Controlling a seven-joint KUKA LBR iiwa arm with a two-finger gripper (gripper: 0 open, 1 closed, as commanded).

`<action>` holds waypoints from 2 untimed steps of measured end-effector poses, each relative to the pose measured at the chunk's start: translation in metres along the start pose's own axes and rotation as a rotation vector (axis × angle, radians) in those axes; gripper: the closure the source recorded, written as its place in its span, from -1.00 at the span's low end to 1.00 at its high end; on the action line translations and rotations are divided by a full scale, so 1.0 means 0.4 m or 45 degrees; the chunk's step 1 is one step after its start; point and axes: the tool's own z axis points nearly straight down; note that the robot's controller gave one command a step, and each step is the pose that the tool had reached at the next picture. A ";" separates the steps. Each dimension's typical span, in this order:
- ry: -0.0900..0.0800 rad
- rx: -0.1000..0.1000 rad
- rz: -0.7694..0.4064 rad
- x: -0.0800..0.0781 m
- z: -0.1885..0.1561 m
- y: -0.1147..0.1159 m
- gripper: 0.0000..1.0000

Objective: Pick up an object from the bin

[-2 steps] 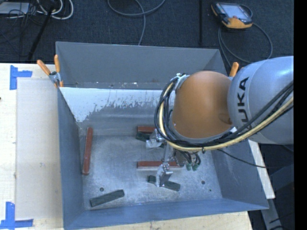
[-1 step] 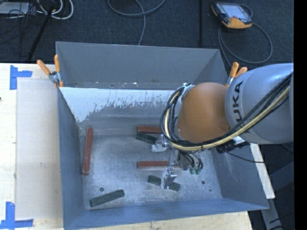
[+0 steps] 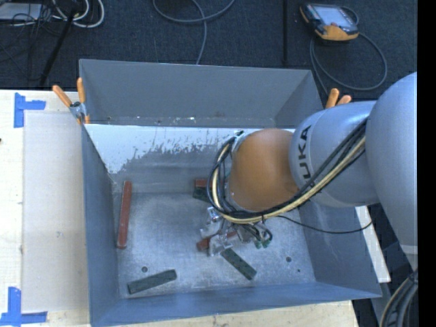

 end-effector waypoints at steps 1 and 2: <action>0.000 0.000 0.001 0.000 0.000 0.000 1.00; 0.001 -0.001 -0.282 -0.089 -0.386 0.033 1.00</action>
Offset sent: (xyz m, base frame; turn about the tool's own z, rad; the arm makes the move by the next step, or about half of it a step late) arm 0.0278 0.0205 0.1523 -0.2220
